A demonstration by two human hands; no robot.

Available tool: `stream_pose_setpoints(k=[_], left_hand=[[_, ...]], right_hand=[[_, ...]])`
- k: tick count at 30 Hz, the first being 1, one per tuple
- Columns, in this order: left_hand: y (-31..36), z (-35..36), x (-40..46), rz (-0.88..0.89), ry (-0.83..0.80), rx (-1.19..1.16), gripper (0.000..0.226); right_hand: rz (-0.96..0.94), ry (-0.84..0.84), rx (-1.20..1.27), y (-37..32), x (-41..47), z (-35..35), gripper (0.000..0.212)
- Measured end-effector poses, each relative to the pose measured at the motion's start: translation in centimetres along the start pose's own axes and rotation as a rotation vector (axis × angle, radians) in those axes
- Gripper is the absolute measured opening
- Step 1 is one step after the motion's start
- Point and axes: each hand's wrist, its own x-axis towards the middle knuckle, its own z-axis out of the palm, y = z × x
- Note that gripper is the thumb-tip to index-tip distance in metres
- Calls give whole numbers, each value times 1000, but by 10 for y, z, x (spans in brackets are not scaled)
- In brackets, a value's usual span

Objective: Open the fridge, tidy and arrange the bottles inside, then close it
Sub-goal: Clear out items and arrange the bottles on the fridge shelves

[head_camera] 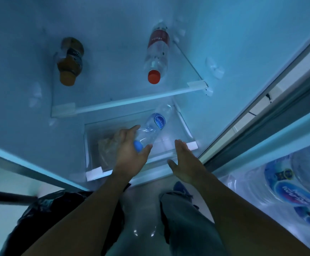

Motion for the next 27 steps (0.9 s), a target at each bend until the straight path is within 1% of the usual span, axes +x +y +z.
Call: stream_pose_setpoints(k=[3,5,7,10,12,15,18,19,20,22,24,26,27], left_hand=[[14,-22,-13,75,69,-45,57],[27,-35,-18,85,110,-92,47],[38,-49,-16,68,127,-161,41],[46,-63,-11,101,136,-170,37],[47,-69,-11,112,114,-165,36],[52,-84,-15,152,96,-144,36],[64,-105,-20,166,93,-138,37],[70,-113,-22,170,90,-144,38],[79,-120,-24,178,94,-150,37],[100,-136,-26,210,107,-163,32],[124,-154,-31,256,111,-186,28],[146,-171,-36,278,80,-208,26],[155,-179,-38,278,59,-219,26]], right_hand=[[-12,78,151,-15,-4,-5,80],[-30,143,185,-24,-4,-9,82],[-64,172,209,-34,-6,-14,83],[-90,199,260,-48,-8,-21,84],[-88,196,278,-54,-9,-25,87],[-110,137,280,-58,-12,-34,94],[-115,102,363,-70,-25,-43,107],[-126,95,385,-76,-31,-45,107],[-152,88,394,-84,-38,-46,102],[-207,106,413,-98,-52,-48,85],[-229,206,433,-112,-66,-54,72],[-250,303,436,-126,-75,-67,64],[-277,326,432,-132,-79,-75,62]])
